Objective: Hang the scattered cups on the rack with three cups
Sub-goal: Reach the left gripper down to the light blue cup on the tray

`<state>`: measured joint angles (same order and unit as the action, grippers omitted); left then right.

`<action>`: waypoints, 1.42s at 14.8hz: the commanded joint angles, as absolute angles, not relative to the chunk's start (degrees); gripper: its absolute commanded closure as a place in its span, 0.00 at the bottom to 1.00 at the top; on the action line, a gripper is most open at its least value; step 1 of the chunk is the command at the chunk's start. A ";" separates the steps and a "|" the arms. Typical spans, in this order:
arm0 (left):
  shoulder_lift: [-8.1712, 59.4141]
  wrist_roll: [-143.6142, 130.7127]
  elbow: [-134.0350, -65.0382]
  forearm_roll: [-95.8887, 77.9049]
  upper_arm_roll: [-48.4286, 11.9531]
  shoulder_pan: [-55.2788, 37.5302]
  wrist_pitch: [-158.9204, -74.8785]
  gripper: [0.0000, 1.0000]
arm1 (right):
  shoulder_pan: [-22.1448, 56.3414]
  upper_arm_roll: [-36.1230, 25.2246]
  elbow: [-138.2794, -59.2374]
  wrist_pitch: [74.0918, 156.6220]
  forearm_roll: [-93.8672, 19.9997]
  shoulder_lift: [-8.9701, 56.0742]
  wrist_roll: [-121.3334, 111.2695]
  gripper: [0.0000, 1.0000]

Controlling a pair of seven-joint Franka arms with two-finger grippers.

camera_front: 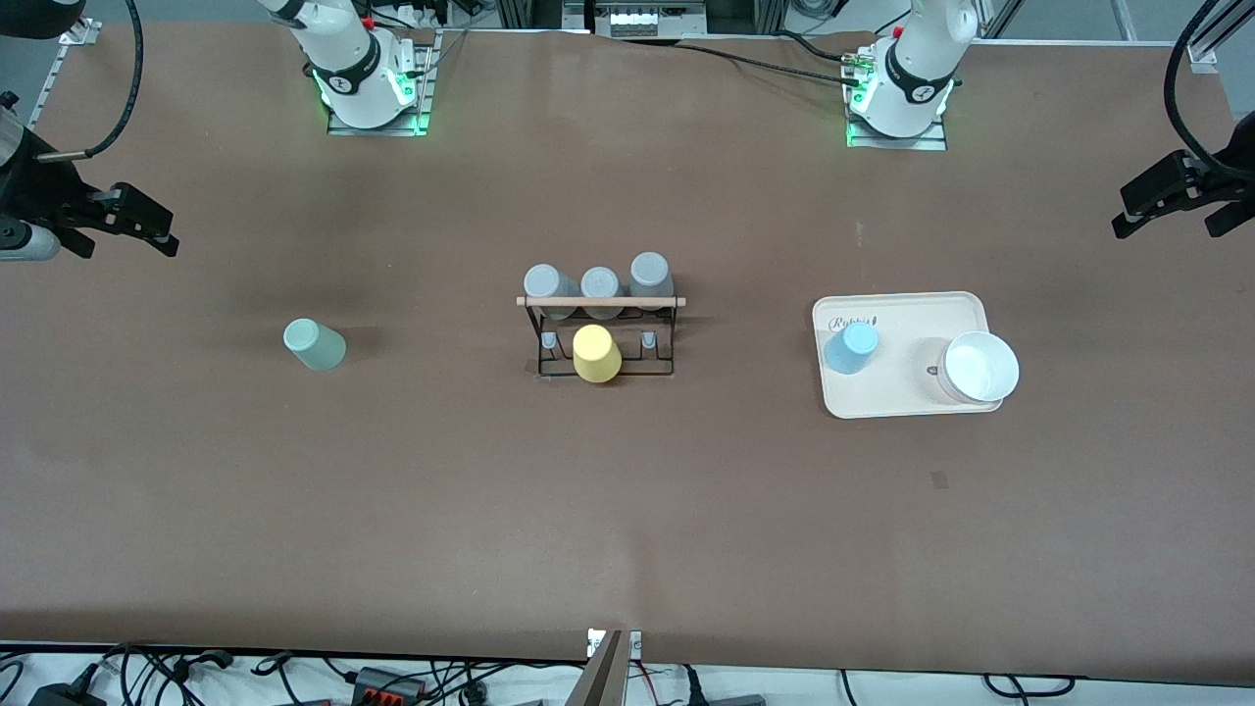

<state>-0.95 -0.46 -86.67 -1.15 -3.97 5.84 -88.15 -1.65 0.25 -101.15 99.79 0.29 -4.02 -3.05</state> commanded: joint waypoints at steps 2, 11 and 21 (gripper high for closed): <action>-2.29 -0.70 -87.89 -1.49 -4.31 5.98 -87.98 0.00 | -2.64 1.05 -101.95 98.97 0.18 -5.53 -3.78 0.00; 0.09 -10.97 -95.87 -1.76 -8.25 5.10 -91.65 0.00 | -2.64 1.14 -101.69 99.31 0.17 -4.75 -3.43 0.00; 14.85 -20.20 -110.88 -1.67 -16.08 3.88 -118.25 0.00 | -2.55 1.06 -100.90 98.79 0.35 -3.43 -3.51 0.00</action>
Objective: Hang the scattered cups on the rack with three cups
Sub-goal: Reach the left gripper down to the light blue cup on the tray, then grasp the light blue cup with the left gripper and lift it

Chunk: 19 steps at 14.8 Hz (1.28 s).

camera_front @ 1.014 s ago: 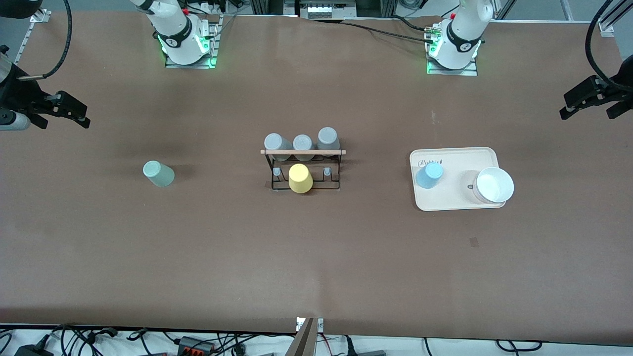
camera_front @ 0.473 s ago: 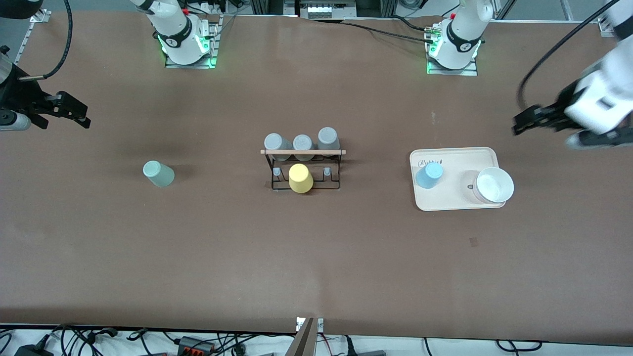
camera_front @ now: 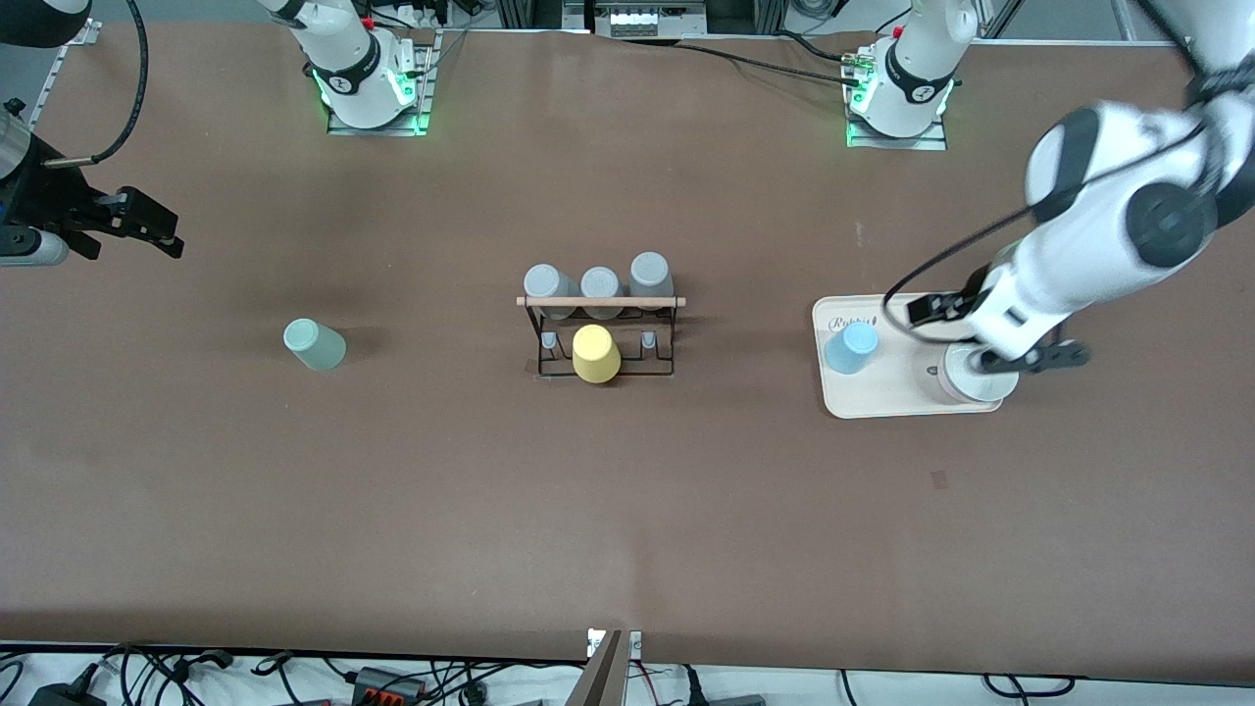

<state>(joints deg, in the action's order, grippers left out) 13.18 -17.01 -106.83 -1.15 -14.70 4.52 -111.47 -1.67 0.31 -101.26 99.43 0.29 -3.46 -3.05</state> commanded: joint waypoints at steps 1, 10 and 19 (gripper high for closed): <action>14.94 -20.82 -113.96 -1.67 -16.08 3.52 -122.74 0.00 | -2.55 1.05 -100.90 98.79 0.35 -3.34 -3.43 0.00; 19.78 -21.27 -119.78 -1.58 -16.00 2.55 -130.76 0.00 | -2.72 1.05 -100.90 99.58 0.26 -2.64 -3.34 0.00; 19.69 -22.06 -123.75 1.04 -15.73 1.85 -135.80 0.31 | -2.90 0.97 -100.90 99.49 0.09 -2.37 -3.34 0.00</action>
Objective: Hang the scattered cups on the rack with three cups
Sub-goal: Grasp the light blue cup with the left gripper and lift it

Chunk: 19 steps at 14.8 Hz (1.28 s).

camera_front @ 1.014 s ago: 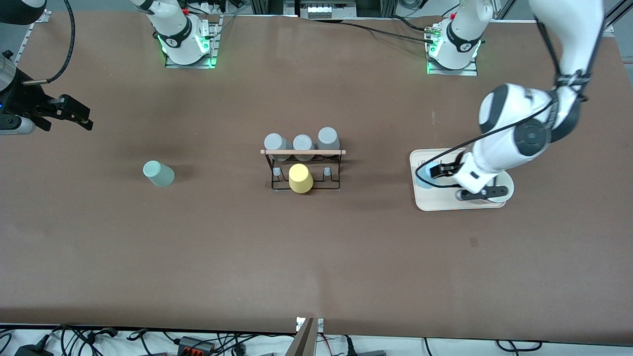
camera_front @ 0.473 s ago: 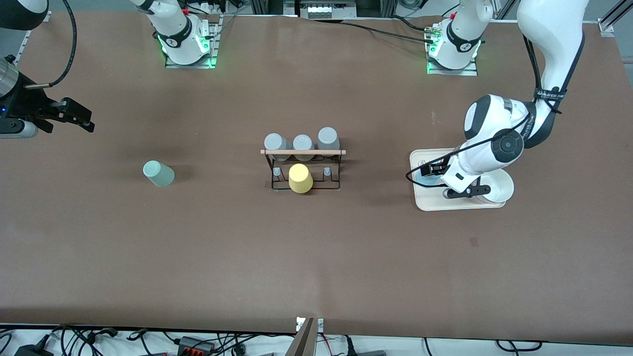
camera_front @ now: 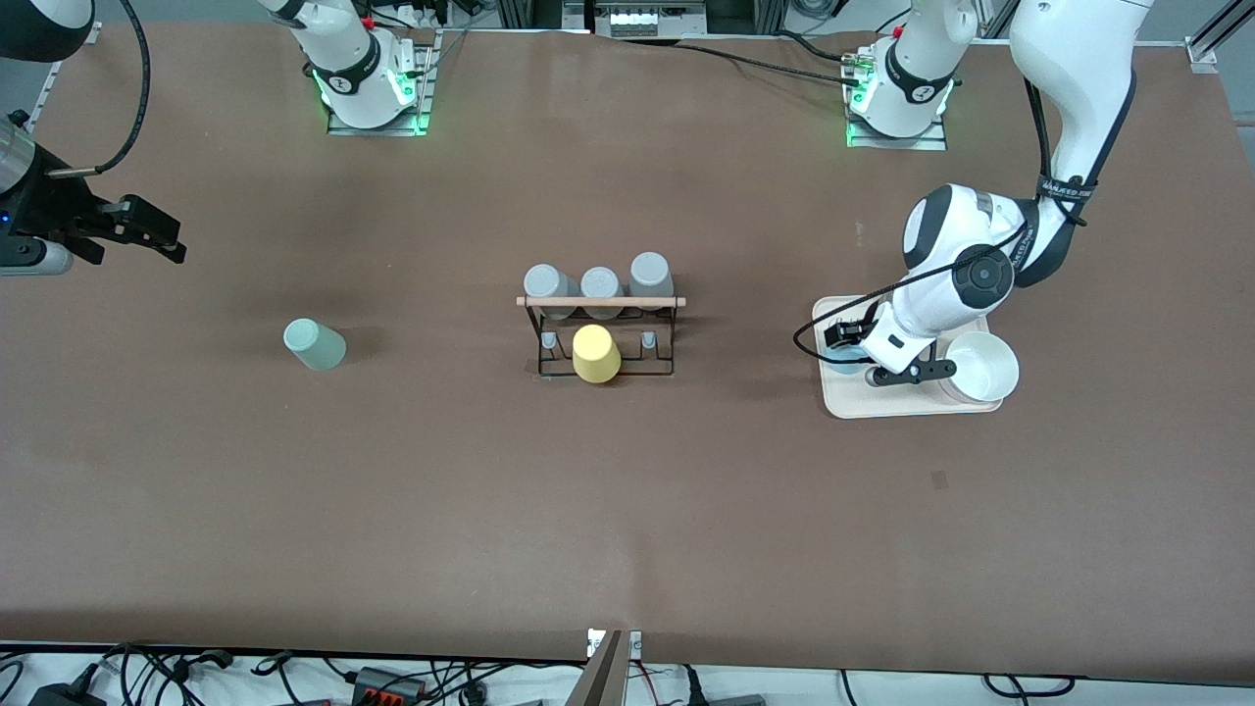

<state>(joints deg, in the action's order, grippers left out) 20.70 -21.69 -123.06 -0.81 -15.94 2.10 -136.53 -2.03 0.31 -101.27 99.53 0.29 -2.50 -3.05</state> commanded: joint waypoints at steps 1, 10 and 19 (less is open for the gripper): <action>19.69 -22.06 -123.75 1.40 -15.73 1.93 -135.70 0.36 | -2.90 0.97 -100.90 99.49 0.09 -2.37 -3.34 0.00; 19.86 -28.55 -109.89 1.32 -16.08 1.50 -123.69 0.60 | -2.64 1.05 -100.81 99.49 0.09 -2.46 -3.34 0.00; 25.03 -53.07 -90.91 -3.42 -16.44 -11.06 -112.70 0.60 | -2.72 0.97 -100.81 98.70 0.09 -2.55 -4.13 0.00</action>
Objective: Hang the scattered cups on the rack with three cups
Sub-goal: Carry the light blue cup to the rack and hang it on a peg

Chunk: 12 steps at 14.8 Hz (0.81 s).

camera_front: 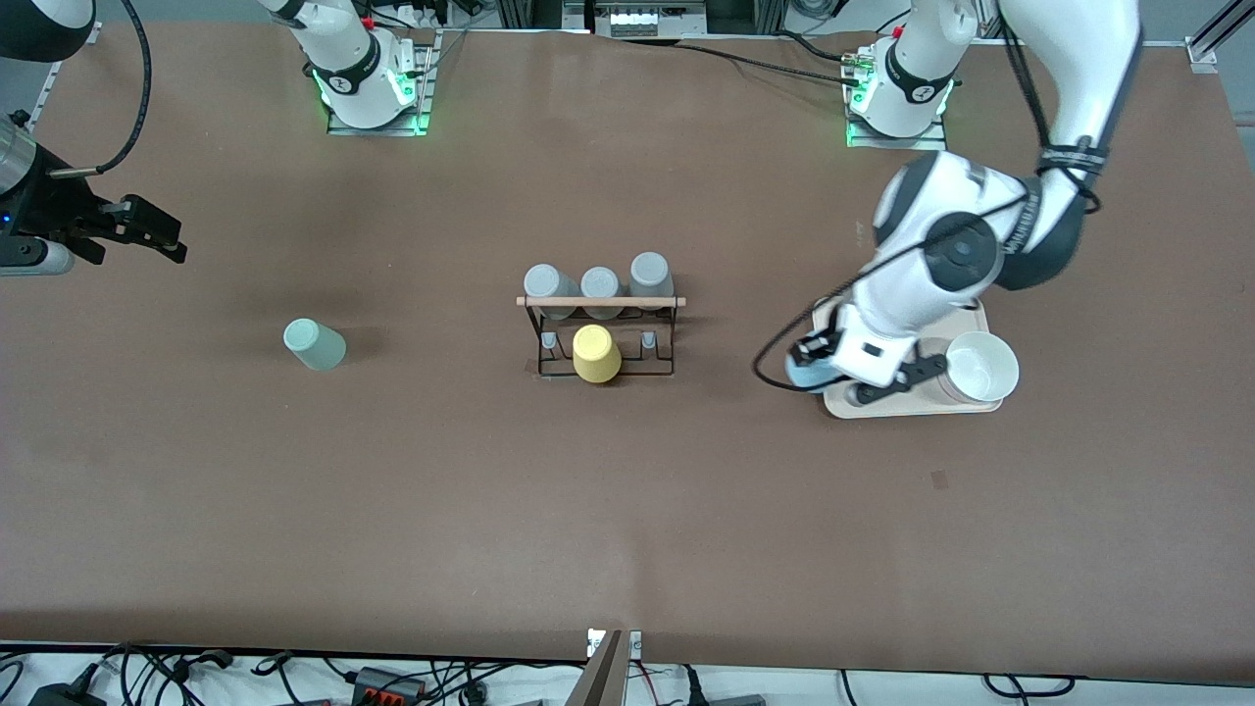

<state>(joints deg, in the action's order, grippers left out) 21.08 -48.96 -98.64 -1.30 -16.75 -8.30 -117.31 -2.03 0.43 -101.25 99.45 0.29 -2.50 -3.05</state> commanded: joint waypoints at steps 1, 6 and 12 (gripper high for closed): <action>26.96 -55.44 -86.88 -3.95 -16.44 -12.55 -109.98 0.60 | -2.72 0.97 -100.81 98.70 0.09 -2.64 -4.22 0.00; 34.09 -67.83 -75.26 -3.69 -16.26 -19.59 -107.75 0.60 | -2.90 0.97 -100.81 98.53 0.09 -2.55 -4.13 0.00; 38.66 -74.87 -67.77 -3.17 -15.65 -24.78 -107.75 0.60 | -2.90 0.88 -100.81 98.53 0.09 -2.46 -4.13 0.00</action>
<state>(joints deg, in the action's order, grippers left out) 35.87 -72.70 -72.85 -2.92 -16.57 -22.82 -109.71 -2.08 0.43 -101.26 99.29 0.29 -2.49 -3.05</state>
